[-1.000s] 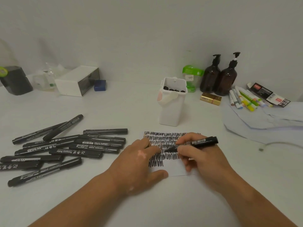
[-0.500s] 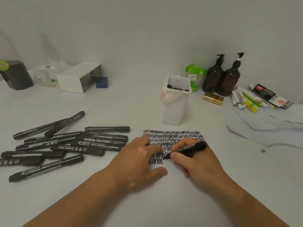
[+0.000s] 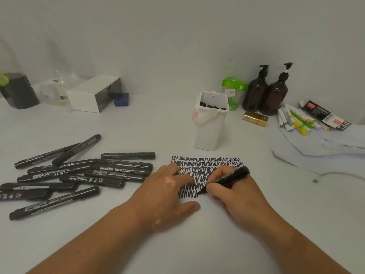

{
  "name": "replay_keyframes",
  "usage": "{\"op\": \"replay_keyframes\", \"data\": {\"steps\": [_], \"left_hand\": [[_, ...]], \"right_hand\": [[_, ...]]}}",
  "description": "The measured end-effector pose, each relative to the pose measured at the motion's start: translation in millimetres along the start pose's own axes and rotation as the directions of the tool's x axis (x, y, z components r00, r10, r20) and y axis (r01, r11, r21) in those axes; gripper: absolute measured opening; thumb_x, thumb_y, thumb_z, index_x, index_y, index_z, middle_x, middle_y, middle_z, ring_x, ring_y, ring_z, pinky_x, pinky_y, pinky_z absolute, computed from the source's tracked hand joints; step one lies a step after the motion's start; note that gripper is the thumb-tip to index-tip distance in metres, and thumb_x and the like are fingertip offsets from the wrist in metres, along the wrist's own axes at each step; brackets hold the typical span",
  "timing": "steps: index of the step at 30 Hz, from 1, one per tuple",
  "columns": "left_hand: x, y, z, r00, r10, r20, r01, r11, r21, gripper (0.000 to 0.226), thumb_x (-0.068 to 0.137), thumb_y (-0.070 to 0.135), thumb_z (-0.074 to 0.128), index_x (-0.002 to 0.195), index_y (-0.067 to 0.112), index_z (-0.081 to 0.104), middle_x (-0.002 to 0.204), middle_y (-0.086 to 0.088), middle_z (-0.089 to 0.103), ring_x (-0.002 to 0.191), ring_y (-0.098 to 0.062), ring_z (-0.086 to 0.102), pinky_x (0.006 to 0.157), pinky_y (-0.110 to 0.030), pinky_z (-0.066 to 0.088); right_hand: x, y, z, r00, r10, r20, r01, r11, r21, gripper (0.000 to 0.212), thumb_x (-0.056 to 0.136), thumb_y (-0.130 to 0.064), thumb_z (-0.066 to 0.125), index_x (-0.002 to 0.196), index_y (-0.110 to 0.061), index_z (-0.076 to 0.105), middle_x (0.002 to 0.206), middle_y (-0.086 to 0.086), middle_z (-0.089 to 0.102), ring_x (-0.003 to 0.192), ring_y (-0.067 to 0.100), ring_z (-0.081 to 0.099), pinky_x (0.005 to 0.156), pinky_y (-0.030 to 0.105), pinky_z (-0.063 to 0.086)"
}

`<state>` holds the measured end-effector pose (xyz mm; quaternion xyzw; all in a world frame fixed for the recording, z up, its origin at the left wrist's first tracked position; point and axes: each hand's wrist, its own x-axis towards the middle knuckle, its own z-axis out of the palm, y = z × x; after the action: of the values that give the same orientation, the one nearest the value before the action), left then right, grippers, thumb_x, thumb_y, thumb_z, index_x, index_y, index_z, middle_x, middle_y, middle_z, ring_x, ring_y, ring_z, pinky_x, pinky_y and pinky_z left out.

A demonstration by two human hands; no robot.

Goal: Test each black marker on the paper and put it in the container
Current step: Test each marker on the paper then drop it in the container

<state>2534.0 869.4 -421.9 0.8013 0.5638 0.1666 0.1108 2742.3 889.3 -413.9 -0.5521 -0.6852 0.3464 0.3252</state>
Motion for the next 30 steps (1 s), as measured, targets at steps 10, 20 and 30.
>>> {"op": "replay_keyframes", "data": {"steps": [10, 20, 30], "left_hand": [[-1, 0, -1, 1.0, 0.0, 0.016, 0.001, 1.0, -0.015, 0.06, 0.079, 0.071, 0.059, 0.132, 0.044, 0.052, 0.11, 0.011, 0.045, 0.108, -0.012, 0.046, 0.096, -0.032, 0.044], [-2, 0, -4, 1.0, 0.014, -0.011, -0.014, 0.998, -0.061, 0.061, 0.082, 0.066, 0.062, 0.136, 0.041, 0.047, 0.11, 0.014, 0.047, 0.106, -0.007, 0.046, 0.096, -0.025, 0.041], [2, -5, -16, 0.979, -0.159, -0.127, 0.018, 0.689, -0.725, 0.057, 0.089, -0.002, 0.064, 0.116, 0.047, 0.051, 0.112, 0.016, 0.068, 0.088, -0.019, 0.068, 0.077, -0.037, 0.059]], "right_hand": [[1, 1, 0, 0.999, 0.039, -0.025, -0.039, 0.999, 0.017, 0.008, 0.077, -0.026, 0.074, 0.08, -0.03, 0.068, 0.057, -0.015, 0.062, 0.048, 0.0, 0.051, 0.05, 0.016, 0.036], [2, -2, -4, 0.996, 0.071, -0.062, -0.052, 0.961, 0.27, 0.01, 0.065, -0.027, 0.066, 0.072, -0.02, 0.065, 0.051, -0.006, 0.053, 0.046, 0.012, 0.044, 0.047, 0.027, 0.033], [6, -1, -24, 0.997, 0.017, -0.074, 0.03, 0.806, 0.592, 0.009, 0.074, -0.016, 0.076, 0.082, -0.015, 0.075, 0.057, 0.01, 0.053, 0.049, 0.019, 0.047, 0.044, 0.027, 0.04]]}}
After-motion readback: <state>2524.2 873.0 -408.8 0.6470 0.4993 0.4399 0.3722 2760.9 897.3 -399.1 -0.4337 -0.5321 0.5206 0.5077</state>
